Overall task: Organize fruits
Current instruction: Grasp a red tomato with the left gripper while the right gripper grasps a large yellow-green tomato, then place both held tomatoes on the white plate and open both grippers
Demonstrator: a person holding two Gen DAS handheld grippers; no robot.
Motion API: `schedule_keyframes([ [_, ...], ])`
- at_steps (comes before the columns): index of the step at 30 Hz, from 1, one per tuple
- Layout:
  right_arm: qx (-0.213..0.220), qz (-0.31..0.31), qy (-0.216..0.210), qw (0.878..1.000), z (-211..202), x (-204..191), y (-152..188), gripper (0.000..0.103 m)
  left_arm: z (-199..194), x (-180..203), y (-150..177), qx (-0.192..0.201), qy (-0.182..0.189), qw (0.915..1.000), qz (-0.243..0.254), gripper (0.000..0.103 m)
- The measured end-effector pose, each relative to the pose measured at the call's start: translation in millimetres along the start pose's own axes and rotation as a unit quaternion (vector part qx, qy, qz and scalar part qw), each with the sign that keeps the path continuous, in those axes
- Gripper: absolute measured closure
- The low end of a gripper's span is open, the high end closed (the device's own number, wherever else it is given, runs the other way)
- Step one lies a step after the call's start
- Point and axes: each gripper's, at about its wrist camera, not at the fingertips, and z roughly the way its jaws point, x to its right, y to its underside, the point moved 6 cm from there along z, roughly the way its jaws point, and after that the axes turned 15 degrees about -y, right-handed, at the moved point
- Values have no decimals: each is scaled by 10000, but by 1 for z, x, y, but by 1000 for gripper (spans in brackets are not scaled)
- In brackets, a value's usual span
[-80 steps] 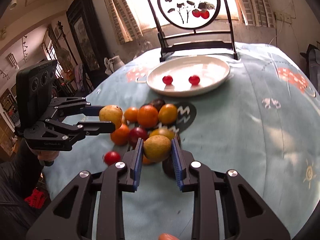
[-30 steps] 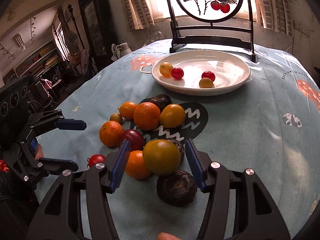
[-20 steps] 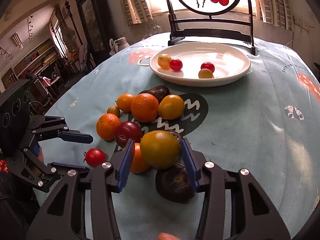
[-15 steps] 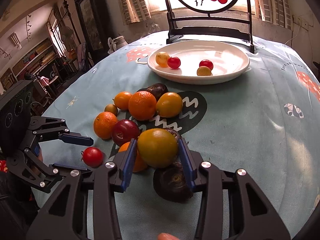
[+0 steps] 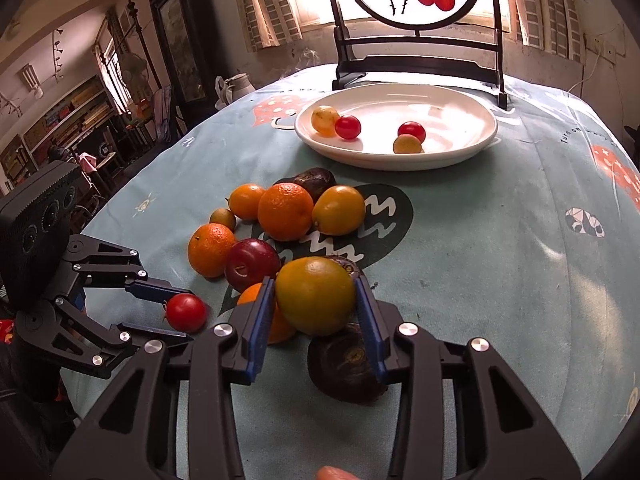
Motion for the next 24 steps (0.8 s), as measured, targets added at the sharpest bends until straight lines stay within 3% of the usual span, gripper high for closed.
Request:
schedule_keyframes([
  [2, 17, 2, 12, 10000, -1, 0, 0, 62, -1, 0, 0, 21, 3, 10000, -11, 73],
  [19, 152, -12, -182, 9997, -6, -7, -3, 62, -6, 2, -3, 174, 69, 9998, -37, 74],
  [24, 453, 91, -481, 9978, -13, -7, -21, 62, -24, -4, -29, 373, 258, 9989, -114, 74],
])
